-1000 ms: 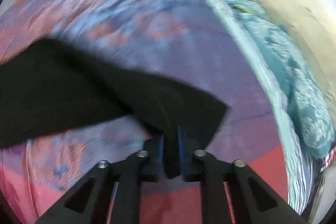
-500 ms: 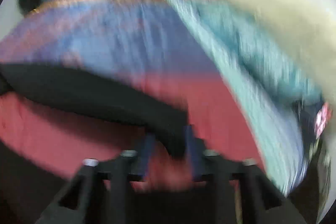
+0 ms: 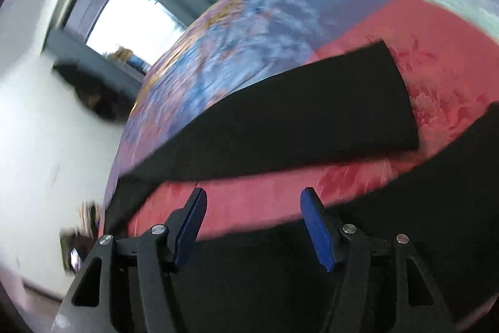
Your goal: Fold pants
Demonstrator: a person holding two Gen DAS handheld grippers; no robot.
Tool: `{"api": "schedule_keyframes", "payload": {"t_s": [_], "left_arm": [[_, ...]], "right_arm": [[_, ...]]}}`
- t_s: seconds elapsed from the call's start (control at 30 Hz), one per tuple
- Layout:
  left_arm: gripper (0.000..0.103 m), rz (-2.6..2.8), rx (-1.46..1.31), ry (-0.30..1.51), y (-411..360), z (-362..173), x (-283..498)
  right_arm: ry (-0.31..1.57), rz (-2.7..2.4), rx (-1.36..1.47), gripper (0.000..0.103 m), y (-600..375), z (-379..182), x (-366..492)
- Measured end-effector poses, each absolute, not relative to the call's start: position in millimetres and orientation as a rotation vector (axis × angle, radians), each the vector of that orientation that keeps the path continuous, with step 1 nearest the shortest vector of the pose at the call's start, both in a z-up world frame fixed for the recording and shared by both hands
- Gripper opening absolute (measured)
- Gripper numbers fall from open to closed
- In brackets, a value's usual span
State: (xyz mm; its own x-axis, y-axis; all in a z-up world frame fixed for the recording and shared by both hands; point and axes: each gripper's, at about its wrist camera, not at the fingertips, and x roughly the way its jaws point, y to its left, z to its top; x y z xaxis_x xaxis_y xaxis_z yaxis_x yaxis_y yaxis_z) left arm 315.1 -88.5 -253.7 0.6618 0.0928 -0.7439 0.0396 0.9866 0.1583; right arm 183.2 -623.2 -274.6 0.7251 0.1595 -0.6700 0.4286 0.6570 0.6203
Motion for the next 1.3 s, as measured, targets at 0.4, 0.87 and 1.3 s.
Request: {"api": "schedule_keyframes", "payload": {"t_s": [0.4, 0.87, 1.3], "left_arm": [[0.103, 0.063, 0.234, 0.882, -97.0, -246.5, 315.6], [0.101, -0.235, -0.414, 1.240, -102.3, -197.4, 504.5], [0.007, -0.147, -0.639, 1.320, -84.8, -222.9, 537.4]], "right_arm": [[0.663, -0.508, 1.009, 0.009, -697.7, -265.0, 192.4], [0.495, -0.115, 0.679, 0.008, -620.0, -77.8, 171.0], [0.487, -0.059, 0.658, 0.008, -617.1, -57.5, 109.0]]}}
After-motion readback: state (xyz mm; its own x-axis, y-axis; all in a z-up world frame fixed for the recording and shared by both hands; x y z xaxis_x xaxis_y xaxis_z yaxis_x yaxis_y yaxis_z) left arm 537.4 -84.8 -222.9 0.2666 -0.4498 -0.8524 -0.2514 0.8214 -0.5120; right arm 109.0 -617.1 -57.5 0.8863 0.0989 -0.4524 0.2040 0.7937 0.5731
